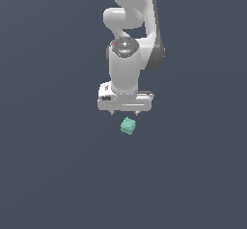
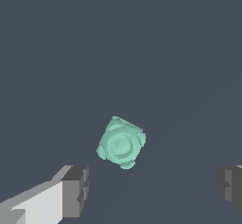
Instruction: Pick up the object and move it to a goal position.
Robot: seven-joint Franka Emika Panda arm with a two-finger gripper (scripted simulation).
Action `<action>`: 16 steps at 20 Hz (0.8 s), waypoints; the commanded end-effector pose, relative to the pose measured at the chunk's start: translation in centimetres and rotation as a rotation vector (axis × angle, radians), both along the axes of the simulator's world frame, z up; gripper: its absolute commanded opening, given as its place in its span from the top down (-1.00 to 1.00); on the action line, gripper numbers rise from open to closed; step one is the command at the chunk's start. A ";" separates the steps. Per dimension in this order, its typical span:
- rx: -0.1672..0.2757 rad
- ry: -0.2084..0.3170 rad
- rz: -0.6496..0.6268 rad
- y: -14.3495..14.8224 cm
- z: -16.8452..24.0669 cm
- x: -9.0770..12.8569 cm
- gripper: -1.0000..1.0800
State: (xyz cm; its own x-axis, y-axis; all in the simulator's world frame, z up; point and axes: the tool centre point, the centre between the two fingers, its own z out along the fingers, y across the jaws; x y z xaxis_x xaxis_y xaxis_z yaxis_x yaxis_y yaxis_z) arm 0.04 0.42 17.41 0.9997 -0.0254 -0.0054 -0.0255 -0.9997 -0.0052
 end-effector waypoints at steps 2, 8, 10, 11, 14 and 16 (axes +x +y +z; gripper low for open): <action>0.000 0.000 -0.001 0.0 0.0 0.0 -0.92; 0.014 0.001 -0.052 -1.9 -0.5 -0.4 -0.92; 0.017 0.001 -0.059 -2.3 -0.6 -0.5 -0.92; 0.017 0.001 -0.059 -2.3 -0.6 -0.5 -0.92; 0.016 0.001 -0.059 -2.2 -0.6 -0.5 -0.92; 0.016 0.001 -0.067 -2.1 -0.8 -0.5 -0.92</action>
